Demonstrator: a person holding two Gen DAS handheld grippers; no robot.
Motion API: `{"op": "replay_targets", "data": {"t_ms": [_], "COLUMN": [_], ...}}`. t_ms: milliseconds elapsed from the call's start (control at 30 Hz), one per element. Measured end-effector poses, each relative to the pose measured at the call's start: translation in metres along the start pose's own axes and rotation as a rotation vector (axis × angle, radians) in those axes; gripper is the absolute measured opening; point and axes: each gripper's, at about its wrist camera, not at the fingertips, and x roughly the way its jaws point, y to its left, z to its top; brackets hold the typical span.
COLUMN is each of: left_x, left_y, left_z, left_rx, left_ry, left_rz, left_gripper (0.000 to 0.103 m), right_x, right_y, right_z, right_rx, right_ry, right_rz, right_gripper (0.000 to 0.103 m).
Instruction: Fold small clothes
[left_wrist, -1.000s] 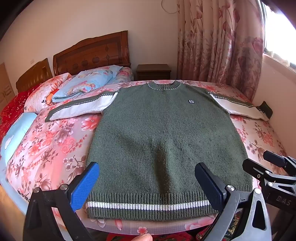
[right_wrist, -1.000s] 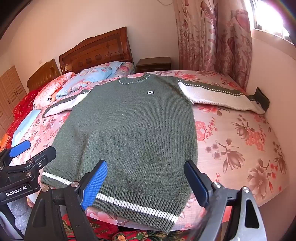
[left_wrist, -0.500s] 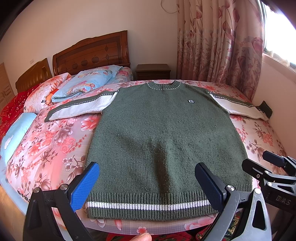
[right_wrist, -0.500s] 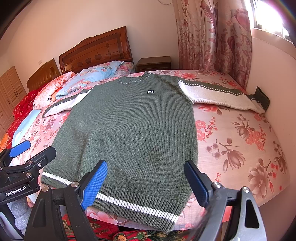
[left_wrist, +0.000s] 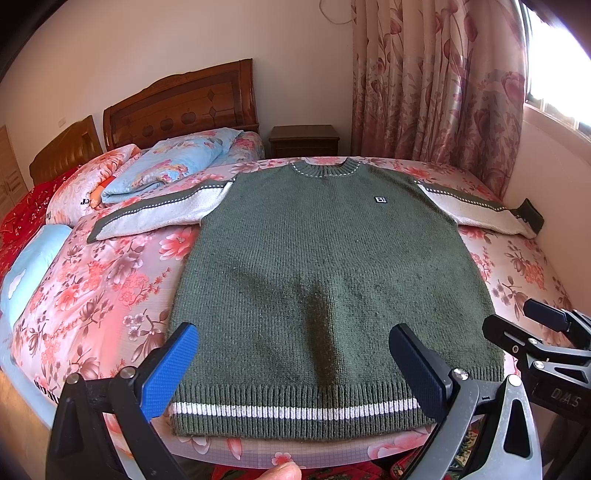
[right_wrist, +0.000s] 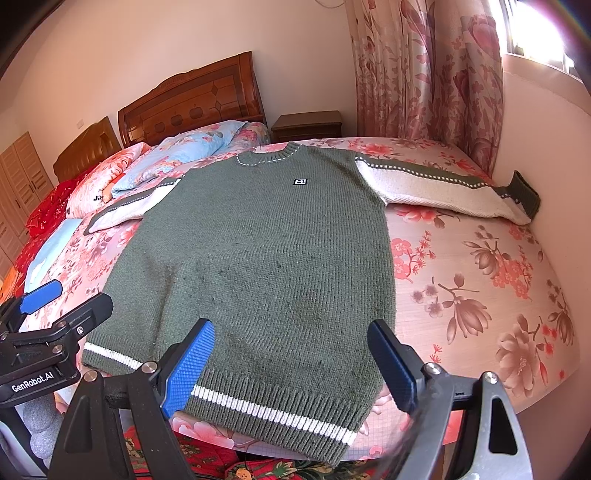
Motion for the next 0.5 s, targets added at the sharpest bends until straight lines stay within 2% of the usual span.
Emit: {"op": "replay_targets", "data": {"t_ms": [400,467,500], "left_x": [0.020,0.029,0.034], "left_y": [-0.005,-0.007,-0.007], "left_z": [0.005,0.007,0.010], "left_rx": [0.016,0.035,0.043], "left_ry": [0.037,0.071,0.055], "left_rz": [0.000,0.004,0.007], "left_gripper": [0.103,0.103,0.103], "right_x": [0.017,0.027,0.031], "right_y": [-0.009,-0.021,-0.026], "right_z": [0.004,0.006,0.006], "right_rx": [0.023,0.062,0.084], "right_ry": [0.033,0.062,0.072], "right_rz": [0.014,0.050,0.056], "right_gripper": [0.086,0.086,0.086]}}
